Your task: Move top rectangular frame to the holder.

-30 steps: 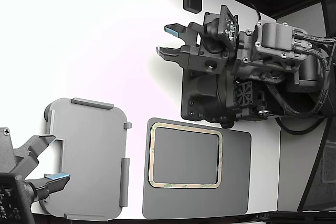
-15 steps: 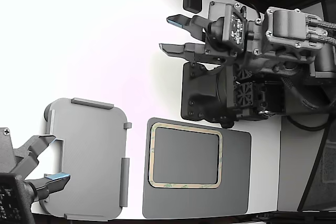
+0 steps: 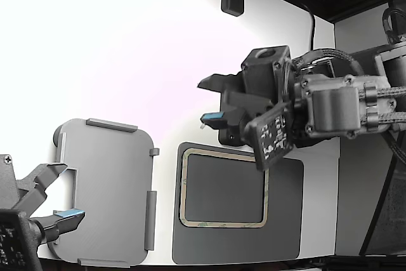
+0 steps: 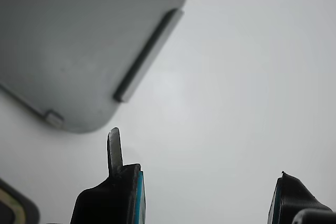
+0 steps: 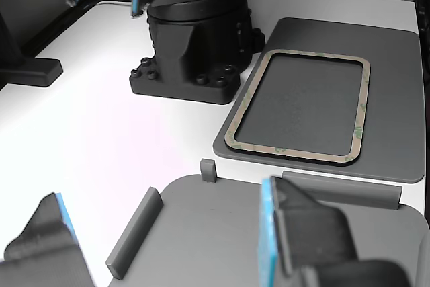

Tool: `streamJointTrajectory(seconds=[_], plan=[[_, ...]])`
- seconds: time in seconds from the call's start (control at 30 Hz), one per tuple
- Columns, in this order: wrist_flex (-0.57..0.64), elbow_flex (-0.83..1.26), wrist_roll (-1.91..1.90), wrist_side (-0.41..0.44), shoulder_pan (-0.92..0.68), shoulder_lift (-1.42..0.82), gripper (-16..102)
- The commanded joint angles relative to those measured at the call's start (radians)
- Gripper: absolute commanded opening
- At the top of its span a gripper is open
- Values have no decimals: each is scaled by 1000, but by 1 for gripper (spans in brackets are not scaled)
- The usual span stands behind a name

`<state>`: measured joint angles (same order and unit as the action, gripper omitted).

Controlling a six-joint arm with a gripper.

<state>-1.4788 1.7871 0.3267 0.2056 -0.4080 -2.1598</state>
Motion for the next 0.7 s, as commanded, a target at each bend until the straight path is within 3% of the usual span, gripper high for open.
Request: streamJointTrajectory(seconds=[0.0,0.23,0.4,0.67], plan=[[-5,-49,75,-43,-17,41,100],[-64,-135,193,-104,-112,169,100],[-94,-160,126,-43,-209,229,100],[-98,-153,95,-77,-275,313,94]])
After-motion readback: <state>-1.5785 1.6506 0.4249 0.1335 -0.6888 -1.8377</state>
